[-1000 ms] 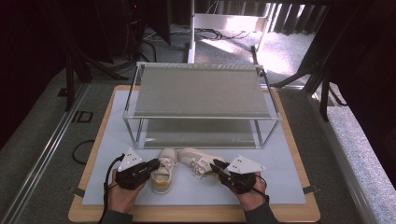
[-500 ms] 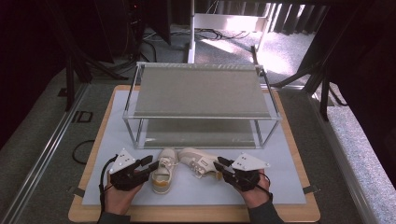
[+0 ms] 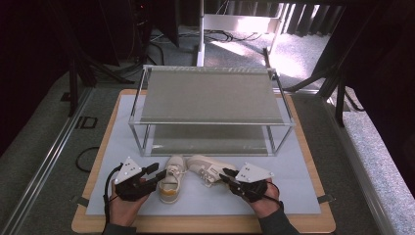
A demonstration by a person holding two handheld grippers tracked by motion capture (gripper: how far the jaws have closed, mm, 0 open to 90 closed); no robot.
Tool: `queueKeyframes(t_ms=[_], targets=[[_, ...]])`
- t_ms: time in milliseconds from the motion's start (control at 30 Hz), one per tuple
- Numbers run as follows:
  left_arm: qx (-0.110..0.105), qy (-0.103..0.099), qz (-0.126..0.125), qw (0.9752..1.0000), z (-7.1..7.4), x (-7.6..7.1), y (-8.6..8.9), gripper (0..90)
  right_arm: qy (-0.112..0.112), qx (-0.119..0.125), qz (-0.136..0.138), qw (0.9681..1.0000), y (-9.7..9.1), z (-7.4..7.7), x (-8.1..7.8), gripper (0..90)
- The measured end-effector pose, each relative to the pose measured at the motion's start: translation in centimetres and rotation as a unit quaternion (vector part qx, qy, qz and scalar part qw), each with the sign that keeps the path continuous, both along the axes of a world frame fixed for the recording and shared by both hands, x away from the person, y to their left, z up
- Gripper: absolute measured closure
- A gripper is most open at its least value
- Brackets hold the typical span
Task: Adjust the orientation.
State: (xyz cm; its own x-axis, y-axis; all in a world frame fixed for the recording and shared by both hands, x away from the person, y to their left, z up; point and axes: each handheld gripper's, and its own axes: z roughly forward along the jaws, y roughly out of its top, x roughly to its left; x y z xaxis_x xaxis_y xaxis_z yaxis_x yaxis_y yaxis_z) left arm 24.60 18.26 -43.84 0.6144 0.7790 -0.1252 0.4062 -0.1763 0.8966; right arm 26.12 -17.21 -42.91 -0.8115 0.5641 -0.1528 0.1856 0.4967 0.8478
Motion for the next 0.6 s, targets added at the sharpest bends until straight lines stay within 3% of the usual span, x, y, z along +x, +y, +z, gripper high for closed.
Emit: queueKeyframes(t_ms=[233,367,500,600], targets=[[0.001,0.003,-0.003,1.0,-0.2,0.0,-0.2,58.5,-0.003,-0.022,0.01,0.9997,0.9,-0.6,0.5,72.6],[-0.003,0.004,-0.007,1.0,-0.2,0.0,-0.1,58.9,0.003,-0.03,0.019,0.9994,1.1,-1.1,0.7,65.8],[-0.002,0.007,-0.008,0.9999,-0.3,0.1,-0.2,58.9,-0.005,-0.031,0.019,0.9993,1.3,-1.2,0.6,56.6],[-0.001,0.006,-0.008,1.0,-0.3,0.1,-0.2,58.9,-0.01,-0.038,0.015,0.9991,1.4,-1.3,0.7,54.8]])
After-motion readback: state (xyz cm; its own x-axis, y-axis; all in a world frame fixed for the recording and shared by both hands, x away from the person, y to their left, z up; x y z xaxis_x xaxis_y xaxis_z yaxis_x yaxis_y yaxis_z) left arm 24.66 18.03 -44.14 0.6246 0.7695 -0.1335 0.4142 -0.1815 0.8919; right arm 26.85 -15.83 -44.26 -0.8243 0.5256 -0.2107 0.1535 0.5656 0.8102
